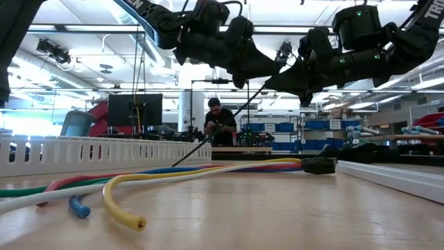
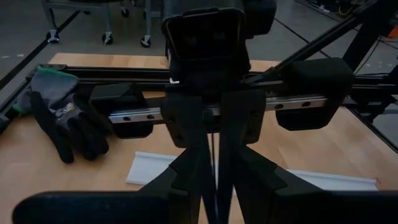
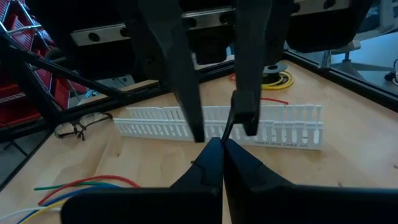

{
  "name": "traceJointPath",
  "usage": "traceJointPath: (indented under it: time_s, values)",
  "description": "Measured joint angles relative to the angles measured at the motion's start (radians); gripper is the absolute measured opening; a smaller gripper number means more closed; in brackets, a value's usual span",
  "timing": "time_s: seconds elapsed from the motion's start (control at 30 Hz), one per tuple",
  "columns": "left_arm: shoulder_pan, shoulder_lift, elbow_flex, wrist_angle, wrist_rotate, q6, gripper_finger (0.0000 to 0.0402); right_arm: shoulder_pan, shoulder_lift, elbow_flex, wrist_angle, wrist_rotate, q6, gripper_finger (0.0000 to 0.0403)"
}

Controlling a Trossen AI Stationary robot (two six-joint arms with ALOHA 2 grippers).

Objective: Ziptie cables
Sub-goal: Wrap the cable wires together using the black zip tie

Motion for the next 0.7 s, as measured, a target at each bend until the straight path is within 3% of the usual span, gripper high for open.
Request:
traceJointPath:
  time_s: [0.7]
  values:
    - [-0.008,0.014,-0.002,0.049,-0.044,-0.027,0.0085,-0.001,0.0,0.0,0.013,-0.004,-0.035,0.0]
